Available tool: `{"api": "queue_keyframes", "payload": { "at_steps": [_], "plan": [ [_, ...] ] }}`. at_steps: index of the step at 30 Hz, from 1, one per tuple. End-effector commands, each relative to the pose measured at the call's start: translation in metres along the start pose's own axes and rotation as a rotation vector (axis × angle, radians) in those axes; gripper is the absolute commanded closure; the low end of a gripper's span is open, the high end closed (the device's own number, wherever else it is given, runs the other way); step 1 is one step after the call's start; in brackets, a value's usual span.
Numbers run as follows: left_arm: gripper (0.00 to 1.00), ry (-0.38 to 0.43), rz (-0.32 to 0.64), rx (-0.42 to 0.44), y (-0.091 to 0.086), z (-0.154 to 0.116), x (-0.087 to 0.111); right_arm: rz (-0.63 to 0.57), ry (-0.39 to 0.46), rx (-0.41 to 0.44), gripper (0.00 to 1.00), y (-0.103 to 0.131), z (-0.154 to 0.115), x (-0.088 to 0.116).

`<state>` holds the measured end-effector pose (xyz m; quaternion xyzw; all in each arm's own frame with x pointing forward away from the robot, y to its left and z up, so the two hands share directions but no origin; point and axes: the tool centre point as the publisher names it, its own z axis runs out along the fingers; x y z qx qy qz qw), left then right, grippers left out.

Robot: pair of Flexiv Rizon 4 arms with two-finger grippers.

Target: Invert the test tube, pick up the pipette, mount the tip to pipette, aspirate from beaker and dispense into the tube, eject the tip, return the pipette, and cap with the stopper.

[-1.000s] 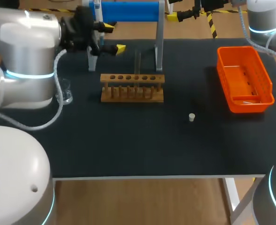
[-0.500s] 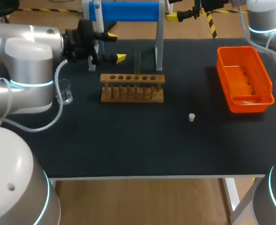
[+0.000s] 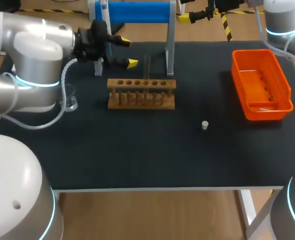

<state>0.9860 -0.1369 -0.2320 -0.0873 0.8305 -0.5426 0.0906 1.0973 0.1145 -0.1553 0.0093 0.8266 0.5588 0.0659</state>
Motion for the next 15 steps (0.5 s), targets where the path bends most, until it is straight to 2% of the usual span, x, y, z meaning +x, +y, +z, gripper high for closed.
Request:
{"api": "queue_keyframes", "payload": {
  "at_steps": [1, 15],
  "plan": [
    [0.00, 0.022, -0.003, -0.025, 0.000, 0.010, -0.004, 0.001, 0.003, 0.004, 0.00, 0.001, -0.001, -0.001],
    [0.00, 0.052, -0.002, -0.082, 0.007, 0.034, 0.005, 0.001, 0.003, 0.004, 0.00, 0.001, -0.001, -0.001]
  ]
}}
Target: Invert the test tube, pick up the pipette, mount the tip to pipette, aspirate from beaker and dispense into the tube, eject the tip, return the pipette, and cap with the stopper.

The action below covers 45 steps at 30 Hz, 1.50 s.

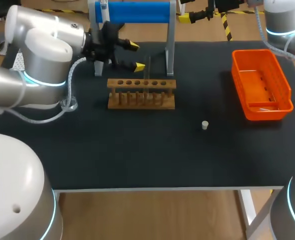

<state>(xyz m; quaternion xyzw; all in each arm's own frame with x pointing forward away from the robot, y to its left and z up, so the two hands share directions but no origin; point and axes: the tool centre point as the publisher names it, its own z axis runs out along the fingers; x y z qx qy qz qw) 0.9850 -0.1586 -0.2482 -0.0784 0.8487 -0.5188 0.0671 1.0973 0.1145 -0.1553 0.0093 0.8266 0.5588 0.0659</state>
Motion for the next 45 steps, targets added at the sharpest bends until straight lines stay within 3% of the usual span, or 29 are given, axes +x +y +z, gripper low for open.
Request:
{"api": "queue_keyframes", "payload": {
  "at_steps": [1, 13, 45],
  "plan": [
    [0.00, 0.007, 0.010, -0.028, 0.000, 0.012, -0.001, 0.001, 0.003, 0.004, 0.00, 0.001, -0.001, -0.001],
    [0.00, 0.004, 0.013, -0.044, 0.007, 0.030, 0.009, 0.001, 0.003, 0.004, 0.00, 0.001, -0.001, -0.001],
    [0.00, 0.000, 0.040, -0.112, 0.012, 0.056, 0.000, 0.001, 0.003, 0.004, 0.00, 0.001, -0.001, -0.001]
  ]
}}
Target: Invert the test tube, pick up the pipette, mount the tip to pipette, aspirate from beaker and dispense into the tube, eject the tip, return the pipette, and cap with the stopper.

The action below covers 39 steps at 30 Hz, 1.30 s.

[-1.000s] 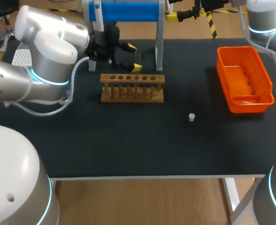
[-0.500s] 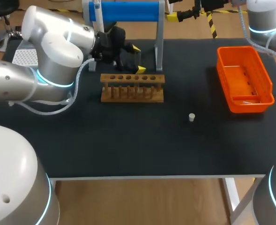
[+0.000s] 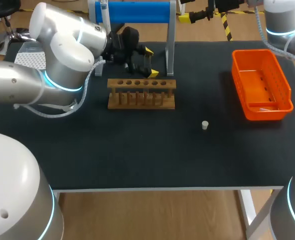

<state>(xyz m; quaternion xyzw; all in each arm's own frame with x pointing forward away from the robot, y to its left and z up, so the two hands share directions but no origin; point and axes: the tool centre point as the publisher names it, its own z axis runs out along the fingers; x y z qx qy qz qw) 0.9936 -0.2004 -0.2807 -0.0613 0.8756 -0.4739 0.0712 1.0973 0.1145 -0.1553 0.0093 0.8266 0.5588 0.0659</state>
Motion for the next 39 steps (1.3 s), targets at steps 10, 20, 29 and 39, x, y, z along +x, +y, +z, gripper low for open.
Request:
{"api": "queue_keyframes", "payload": {
  "at_steps": [10, 20, 29, 39],
  "plan": [
    [0.00, -0.041, -0.013, -0.025, 0.0069, 0.0033, 0.0023, 0.001, 0.003, 0.004, 0.00, 0.0008, -0.0010, -0.0007],
    [0.00, -0.069, -0.036, -0.022, 0.0121, -0.0021, 0.0040, 0.001, 0.003, 0.004, 0.00, 0.0008, -0.0010, -0.0007],
    [0.00, -0.056, -0.018, -0.029, 0.0094, 0.0013, 0.0024, 0.001, 0.003, 0.004, 0.00, 0.0008, -0.0010, -0.0007],
    [0.00, -0.046, -0.005, -0.031, 0.0094, 0.0022, -0.0022, 0.001, 0.003, 0.004, 0.00, 0.0008, -0.0010, -0.0007]
  ]
}}
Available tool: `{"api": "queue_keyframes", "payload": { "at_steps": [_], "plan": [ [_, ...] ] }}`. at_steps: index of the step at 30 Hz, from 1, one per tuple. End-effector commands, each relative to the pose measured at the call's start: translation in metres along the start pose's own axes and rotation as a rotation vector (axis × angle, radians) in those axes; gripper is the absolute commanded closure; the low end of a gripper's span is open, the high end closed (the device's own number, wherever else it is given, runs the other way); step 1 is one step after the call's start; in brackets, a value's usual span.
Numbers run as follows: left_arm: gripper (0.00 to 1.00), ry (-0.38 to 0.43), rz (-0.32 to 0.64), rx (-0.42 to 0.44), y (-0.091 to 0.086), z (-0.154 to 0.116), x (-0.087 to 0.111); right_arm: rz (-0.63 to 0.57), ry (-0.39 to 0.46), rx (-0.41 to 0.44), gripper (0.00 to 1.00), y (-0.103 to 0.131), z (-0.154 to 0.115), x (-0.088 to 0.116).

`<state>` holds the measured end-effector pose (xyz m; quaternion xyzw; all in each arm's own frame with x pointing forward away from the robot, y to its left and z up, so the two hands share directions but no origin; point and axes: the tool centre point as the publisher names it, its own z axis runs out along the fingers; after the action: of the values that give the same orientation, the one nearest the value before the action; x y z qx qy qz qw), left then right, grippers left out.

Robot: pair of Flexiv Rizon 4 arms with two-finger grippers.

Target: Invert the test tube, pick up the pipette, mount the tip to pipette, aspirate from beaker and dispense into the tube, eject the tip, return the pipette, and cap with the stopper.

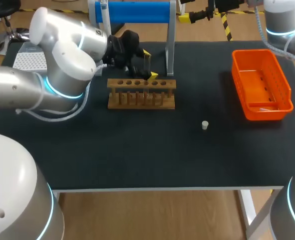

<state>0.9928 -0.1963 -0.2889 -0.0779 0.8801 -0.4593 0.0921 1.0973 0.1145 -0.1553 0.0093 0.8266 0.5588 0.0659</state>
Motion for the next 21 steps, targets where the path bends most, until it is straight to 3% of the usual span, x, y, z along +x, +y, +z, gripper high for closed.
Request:
{"api": "queue_keyframes", "payload": {
  "at_steps": [1, 21],
  "plan": [
    [0.00, 0.009, 0.002, -0.002, 0.0010, 0.0014, -0.0030, 0.001, 0.003, 0.004, 0.00, 0.0008, -0.0010, -0.0007],
    [0.00, 0.061, 0.033, -0.014, 0.0017, 0.0057, -0.0032, 0.001, 0.003, 0.004, 0.00, 0.0008, -0.0010, -0.0007]
  ]
}}
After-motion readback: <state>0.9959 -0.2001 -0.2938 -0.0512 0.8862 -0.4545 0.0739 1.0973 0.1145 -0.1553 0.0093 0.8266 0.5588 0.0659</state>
